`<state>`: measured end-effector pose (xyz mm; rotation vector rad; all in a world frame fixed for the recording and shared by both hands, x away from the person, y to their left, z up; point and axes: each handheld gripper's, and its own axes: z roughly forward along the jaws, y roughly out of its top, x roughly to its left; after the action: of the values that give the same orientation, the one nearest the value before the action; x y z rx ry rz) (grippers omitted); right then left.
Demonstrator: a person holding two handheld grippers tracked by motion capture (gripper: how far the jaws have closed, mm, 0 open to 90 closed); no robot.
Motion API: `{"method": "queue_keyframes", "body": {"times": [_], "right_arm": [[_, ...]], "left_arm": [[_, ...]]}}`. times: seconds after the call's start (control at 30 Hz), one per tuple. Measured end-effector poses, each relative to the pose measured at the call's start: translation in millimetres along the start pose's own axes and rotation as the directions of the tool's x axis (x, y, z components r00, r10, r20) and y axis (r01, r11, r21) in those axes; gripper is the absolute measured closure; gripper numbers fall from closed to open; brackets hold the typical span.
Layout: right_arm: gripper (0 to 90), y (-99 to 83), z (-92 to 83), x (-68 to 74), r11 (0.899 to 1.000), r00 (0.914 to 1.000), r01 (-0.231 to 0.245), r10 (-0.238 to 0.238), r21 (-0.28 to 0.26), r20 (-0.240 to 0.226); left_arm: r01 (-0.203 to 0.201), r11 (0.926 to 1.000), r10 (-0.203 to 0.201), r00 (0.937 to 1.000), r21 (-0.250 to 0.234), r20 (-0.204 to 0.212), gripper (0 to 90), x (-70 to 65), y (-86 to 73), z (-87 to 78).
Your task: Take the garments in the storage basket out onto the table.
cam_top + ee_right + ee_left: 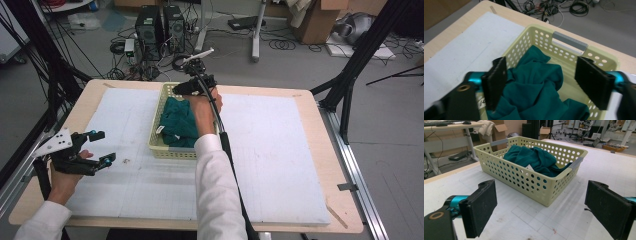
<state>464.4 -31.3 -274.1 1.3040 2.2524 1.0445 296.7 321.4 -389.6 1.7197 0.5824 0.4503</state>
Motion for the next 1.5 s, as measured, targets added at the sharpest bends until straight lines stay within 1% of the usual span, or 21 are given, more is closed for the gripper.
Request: {"method": "queue_keyframes", "body": {"times": [0.1, 0.17, 0.23, 0.3, 0.33, 0.37, 0.4, 0.53, 0.6, 0.7, 0.8, 0.83, 0.9, 0.93, 1.03, 1.13, 1.33, 1.37, 1.43, 1.5], "right_arm": [[14.4, -2.4, 8.8, 0.1, 1.000, 0.9998, -0.017, 0.017, 0.017, 0.009], [13.0, -4.2, 14.3, 0.2, 0.999, 0.9997, -0.026, 0.026, 0.025, 0.004], [9.7, -6.7, 19.4, 0.5, 0.999, 0.9992, -0.040, 0.040, 0.020, 0.004], [9.7, -8.7, 24.0, 0.8, 0.997, 0.9980, -0.063, 0.063, 0.034, -0.001], [9.2, -9.4, 26.5, 1.0, 0.997, 0.9981, -0.062, 0.062, 0.038, 0.002], [6.0, -10.0, 28.5, 1.6, 0.997, 0.9981, -0.062, 0.061, 0.044, 0.009], [0.3, -10.4, 30.6, 2.4, 0.997, 0.9975, -0.069, 0.069, 0.045, 0.017], [0.4, -11.8, 36.8, 3.5, 0.997, 0.9971, -0.072, 0.071, 0.035, 0.027], [0.4, -13.1, 40.3, 3.1, 0.996, 0.9960, -0.085, 0.084, 0.034, 0.032], [0.4, -17.1, 47.1, 1.5, 0.995, 0.9960, -0.082, 0.080, 0.049, 0.039], [0.4, -24.5, 54.1, 0.1, 0.994, 0.9951, -0.093, 0.091, 0.055, 0.039], [0.4, -27.2, 56.6, 0.0, 0.993, 0.9943, -0.101, 0.099, 0.060, 0.041], [0.4, -31.3, 62.2, 0.4, 0.992, 0.9946, -0.091, 0.086, 0.085, 0.058], [0.4, -32.8, 64.7, 0.9, 0.991, 0.9947, -0.092, 0.088, 0.094, 0.053], [0.4, -36.0, 70.4, 1.5, 0.991, 0.9947, -0.095, 0.091, 0.099, 0.049], [0.4, -40.4, 76.5, 0.2, 0.988, 0.9942, -0.095, 0.088, 0.122, 0.061], [0.4, -49.1, 87.4, -2.2, 0.984, 0.9928, -0.103, 0.093, 0.144, 0.075], [0.4, -49.9, 89.3, -1.9, 0.983, 0.9931, -0.104, 0.094, 0.152, 0.069], [0.4, -51.0, 92.9, -0.2, 0.982, 0.9935, -0.095, 0.084, 0.162, 0.077], [0.4, -52.0, 96.4, 0.8, 0.982, 0.9934, -0.097, 0.085, 0.165, 0.078]], "left_arm": [[0.001, 1.0000, -0.001, 1.0000, 0.000, -0.003, 10.9, 0.1, 0.1, -0.7], [0.003, 1.0000, -0.003, 1.0000, 0.000, -0.003, 11.0, 0.2, 0.1, -0.9], [0.002, 1.0000, -0.002, 1.0000, -0.001, -0.004, 10.9, 0.4, 0.0, -1.0], [0.003, 1.0000, -0.003, 1.0000, -0.001, -0.001, 11.0, 0.4, 0.0, -0.8], [0.006, 1.0000, -0.006, 1.0000, -0.003, 0.001, 11.0, 0.6, 0.0, -0.6], [0.006, 1.0000, -0.006, 1.0000, -0.003, 0.001, 11.0, 0.6, 0.0, -0.6], [0.007, 1.0000, -0.007, 1.0000, -0.003, 0.004, 11.0, 0.6, 0.0, -0.4], [0.009, 1.0000, -0.009, 1.0000, -0.004, 0.005, 11.0, 0.6, 0.0, -0.1], [0.007, 1.0000, -0.007, 1.0000, -0.005, 0.007, 11.0, 0.8, 0.1, -0.3], [0.010, 0.9999, -0.010, 0.9999, -0.008, 0.007, 11.0, 0.8, 0.1, -0.5], [0.010, 0.9999, -0.010, 0.9999, -0.009, 0.006, 11.0, 1.0, 0.1, -0.8], [0.011, 0.9999, -0.011, 0.9999, -0.011, 0.006, 11.0, 0.8, 0.1, -0.9], [0.012, 0.9999, -0.011, 0.9999, -0.011, 0.006, 10.9, 0.8, 0.1, -0.9], [0.012, 0.9999, -0.012, 0.9999, -0.010, 0.007, 11.0, 0.8, 0.0, -0.9], [0.013, 0.9998, -0.012, 0.9999, -0.012, 0.007, 10.9, 0.7, 0.1, -0.9], [0.013, 0.9998, -0.013, 0.9999, -0.014, 0.006, 10.9, 0.8, 0.1, -1.2], [0.015, 0.9998, -0.015, 0.9999, -0.015, 0.006, 11.0, 0.6, 0.0, -1.2], [0.014, 0.9998, -0.014, 0.9999, -0.013, 0.008, 11.0, 0.6, 0.0, -1.3], [0.016, 0.9998, -0.016, 0.9998, -0.012, 0.008, 11.0, 0.6, 0.1, -1.4], [0.013, 0.9999, -0.013, 0.9999, -0.011, 0.008, 11.0, 0.9, 0.0, -1.7]]}}
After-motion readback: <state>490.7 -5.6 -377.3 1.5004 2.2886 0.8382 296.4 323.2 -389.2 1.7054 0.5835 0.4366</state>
